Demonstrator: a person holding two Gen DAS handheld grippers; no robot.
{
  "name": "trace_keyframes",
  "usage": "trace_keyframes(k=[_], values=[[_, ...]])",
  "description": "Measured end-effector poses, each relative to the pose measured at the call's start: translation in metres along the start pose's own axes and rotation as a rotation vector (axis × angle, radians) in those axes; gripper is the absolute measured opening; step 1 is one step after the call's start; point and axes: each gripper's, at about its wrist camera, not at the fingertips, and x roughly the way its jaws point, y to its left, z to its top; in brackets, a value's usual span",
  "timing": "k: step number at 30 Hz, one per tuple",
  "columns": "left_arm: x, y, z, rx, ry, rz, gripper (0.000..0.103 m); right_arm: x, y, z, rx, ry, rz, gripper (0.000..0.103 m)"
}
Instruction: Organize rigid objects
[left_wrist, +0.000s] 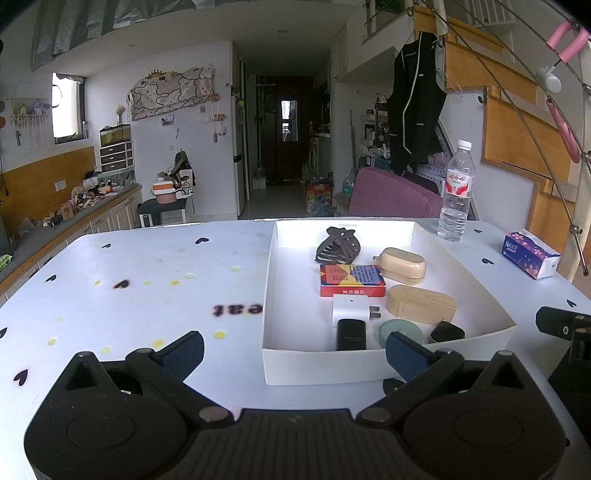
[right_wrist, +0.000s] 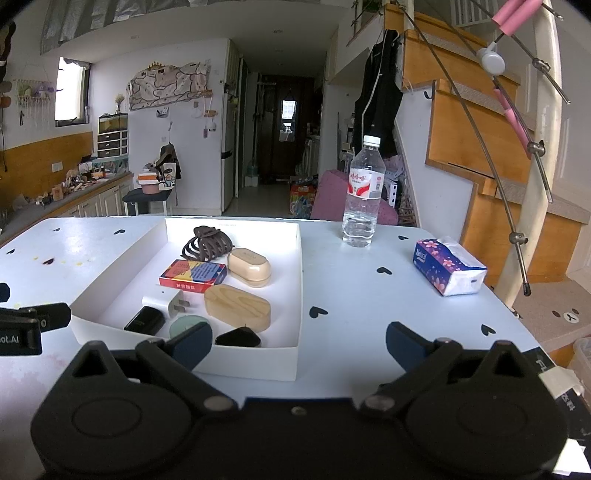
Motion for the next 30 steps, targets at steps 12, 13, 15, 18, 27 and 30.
trace_keyframes(k=[12, 13, 15, 18, 27, 30], values=[[0.0002, -0.0004, -0.0009, 0.001, 0.001, -0.001, 0.103, -0.0009, 0.0002, 0.0015, 0.001, 0.001, 0.002, 0.101], [0.0002, -0.0003, -0.0009, 0.0, 0.001, -0.001, 0.103, -0.0009, 0.0, 0.0014, 0.001, 0.001, 0.002, 0.101], [0.0002, -0.0003, -0.0007, -0.001, 0.001, -0.001, 0.103, -0.0017, 0.0003, 0.0023, 0.001, 0.0, 0.003, 0.101], [0.0001, -0.0004, -0.0006, -0.001, 0.002, -0.001, 0.103, -0.0016, 0.0003, 0.0022, 0.001, 0.0, 0.002, 0.102], [0.0003, -0.0001, -0.0005, -0.001, 0.002, -0.003, 0.103, -0.0014, 0.0001, 0.0018, 0.003, 0.001, 0.003, 0.101], [0.0006, -0.0005, -0.0009, -0.001, 0.002, -0.004, 0.103, -0.0013, 0.0001, 0.0018, 0.004, 0.002, 0.004, 0.101]])
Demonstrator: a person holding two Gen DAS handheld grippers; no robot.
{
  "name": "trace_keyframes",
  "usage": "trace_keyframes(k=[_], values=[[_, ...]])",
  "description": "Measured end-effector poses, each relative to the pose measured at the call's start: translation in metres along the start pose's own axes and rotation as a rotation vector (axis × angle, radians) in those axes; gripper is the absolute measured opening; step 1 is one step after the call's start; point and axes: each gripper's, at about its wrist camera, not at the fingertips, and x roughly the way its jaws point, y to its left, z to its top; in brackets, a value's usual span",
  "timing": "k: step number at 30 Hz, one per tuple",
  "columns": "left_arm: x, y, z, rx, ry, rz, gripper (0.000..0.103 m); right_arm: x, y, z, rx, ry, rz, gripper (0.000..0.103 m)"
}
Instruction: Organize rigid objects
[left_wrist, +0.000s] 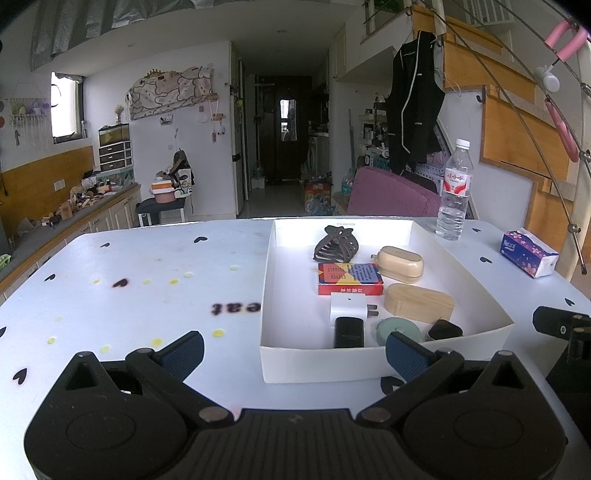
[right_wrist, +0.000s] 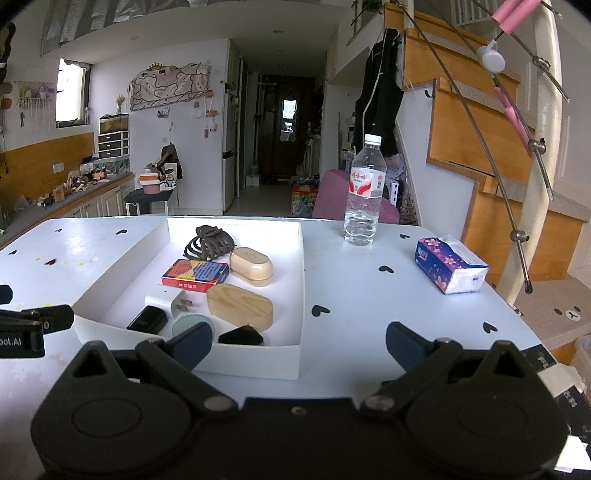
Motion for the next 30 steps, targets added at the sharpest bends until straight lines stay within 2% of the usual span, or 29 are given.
trace_keyframes(k=[30], values=[[-0.0023, -0.0023, -0.0037, 0.001, -0.001, -0.004, 0.103, -0.0027, 0.0018, 0.0, 0.001, -0.003, 0.001, 0.101]])
